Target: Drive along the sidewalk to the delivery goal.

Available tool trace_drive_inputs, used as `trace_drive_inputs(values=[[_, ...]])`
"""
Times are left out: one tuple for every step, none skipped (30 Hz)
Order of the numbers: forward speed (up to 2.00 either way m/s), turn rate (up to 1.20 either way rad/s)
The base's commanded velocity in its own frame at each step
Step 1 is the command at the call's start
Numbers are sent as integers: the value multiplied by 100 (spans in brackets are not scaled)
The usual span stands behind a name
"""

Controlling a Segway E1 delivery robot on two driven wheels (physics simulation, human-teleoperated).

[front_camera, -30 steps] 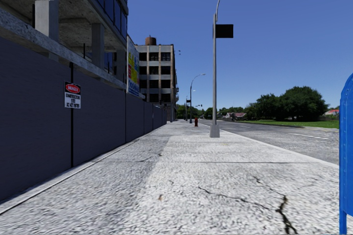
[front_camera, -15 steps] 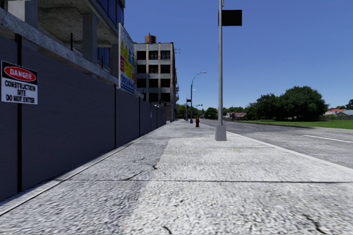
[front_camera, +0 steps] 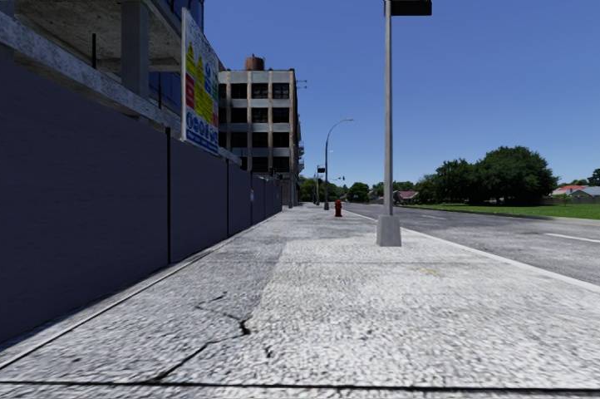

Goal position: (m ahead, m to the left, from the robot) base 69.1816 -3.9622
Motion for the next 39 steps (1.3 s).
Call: trace_drive_inputs(values=[[200,0],[200,0],[200,0],[200,0],[200,0],[200,0],[200,0],[200,0],[200,0],[200,0],[200,0],[200,0],[200,0],[200,0],[200,0],[200,0],[200,0],[200,0],[200,0],[200,0],[200,0],[200,0],[200,0],[200,0],[200,0],[200,0],[200,0],[200,0],[200,0],[200,0],[200,0],[200,0],[200,0],[200,0],[200,0],[200,0],[200,0],[200,0],[200,0]])
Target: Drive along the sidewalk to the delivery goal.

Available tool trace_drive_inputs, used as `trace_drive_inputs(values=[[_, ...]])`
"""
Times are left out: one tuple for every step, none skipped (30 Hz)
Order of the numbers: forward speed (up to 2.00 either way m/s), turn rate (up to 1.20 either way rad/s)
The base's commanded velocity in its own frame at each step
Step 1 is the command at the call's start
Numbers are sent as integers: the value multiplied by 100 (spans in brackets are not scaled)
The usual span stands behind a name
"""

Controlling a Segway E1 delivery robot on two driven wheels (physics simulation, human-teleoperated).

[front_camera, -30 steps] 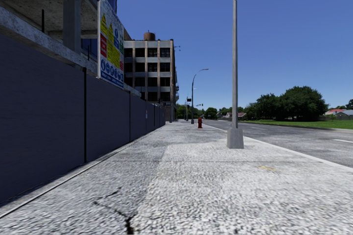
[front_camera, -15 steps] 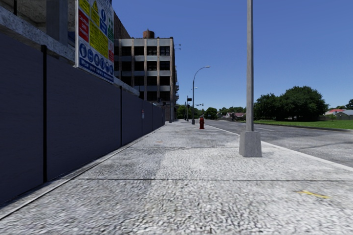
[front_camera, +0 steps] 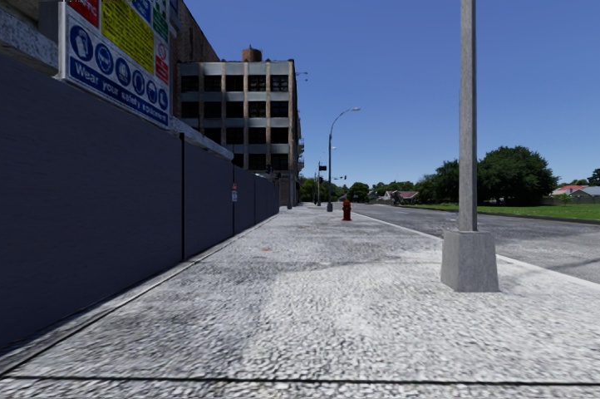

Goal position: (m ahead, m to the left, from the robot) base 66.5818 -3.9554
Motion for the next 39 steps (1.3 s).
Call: trace_drive_inputs(values=[[200,0],[200,0],[200,0],[200,0],[200,0],[200,0],[200,0],[200,0],[200,0],[200,0],[200,0],[200,0],[200,0],[200,0],[200,0],[200,0],[200,0],[200,0],[200,0],[200,0],[200,0],[200,0],[200,0],[200,0],[200,0],[200,0],[200,0],[200,0],[200,0],[200,0],[200,0],[200,0],[200,0],[200,0],[200,0],[200,0],[200,0],[200,0],[200,0]])
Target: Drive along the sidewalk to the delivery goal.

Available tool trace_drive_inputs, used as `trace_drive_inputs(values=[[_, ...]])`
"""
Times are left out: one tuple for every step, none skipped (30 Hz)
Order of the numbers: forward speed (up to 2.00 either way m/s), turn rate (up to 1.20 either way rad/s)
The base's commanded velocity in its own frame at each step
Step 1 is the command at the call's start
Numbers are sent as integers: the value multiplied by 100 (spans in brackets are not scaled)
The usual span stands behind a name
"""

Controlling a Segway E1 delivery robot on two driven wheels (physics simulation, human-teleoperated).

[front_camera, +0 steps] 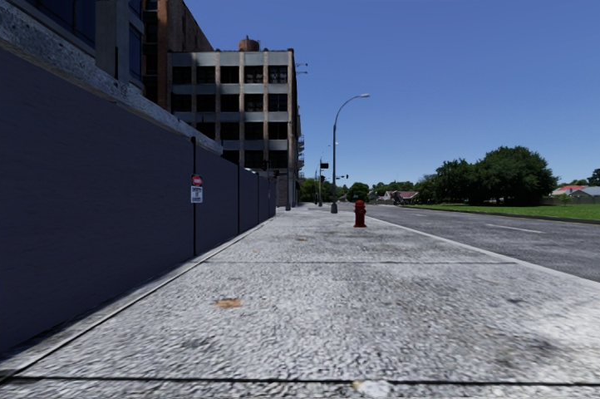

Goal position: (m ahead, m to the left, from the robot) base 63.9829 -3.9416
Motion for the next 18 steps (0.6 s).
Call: trace_drive_inputs(values=[[200,0],[200,0],[200,-4],[200,-5],[200,-5],[200,-5],[200,-3],[200,0],[200,0],[200,0],[200,0],[200,0],[200,0],[200,0],[200,0],[200,0],[200,0],[200,0]])
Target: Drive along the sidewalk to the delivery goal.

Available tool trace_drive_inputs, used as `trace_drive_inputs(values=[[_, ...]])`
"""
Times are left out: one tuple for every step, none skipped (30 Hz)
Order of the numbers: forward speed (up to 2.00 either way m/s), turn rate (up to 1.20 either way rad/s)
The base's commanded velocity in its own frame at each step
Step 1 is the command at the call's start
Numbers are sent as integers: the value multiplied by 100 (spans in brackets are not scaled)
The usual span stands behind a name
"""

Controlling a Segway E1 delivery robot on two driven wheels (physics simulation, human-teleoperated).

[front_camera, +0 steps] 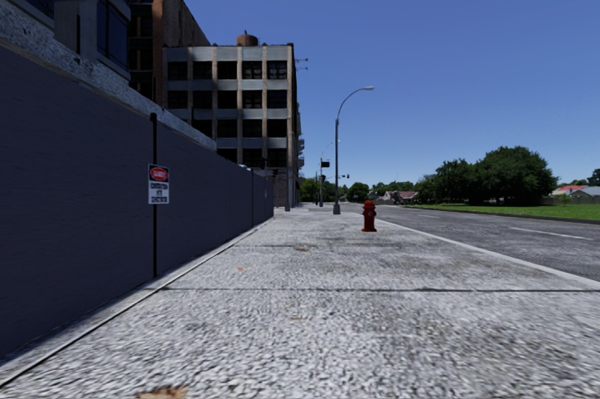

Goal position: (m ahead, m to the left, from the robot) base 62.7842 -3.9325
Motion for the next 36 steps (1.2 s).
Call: trace_drive_inputs(values=[[200,0],[200,0],[200,0],[200,0],[200,0],[200,0],[200,0],[200,0],[200,0],[200,0],[200,0],[200,0],[200,0],[200,0],[200,0],[200,0],[200,0],[200,0],[200,0],[200,0],[200,0],[200,0],[200,0],[200,0],[200,0],[200,0],[200,0],[200,0],[200,0],[200,0],[200,0],[200,0],[200,0],[200,0],[200,0],[200,0]])
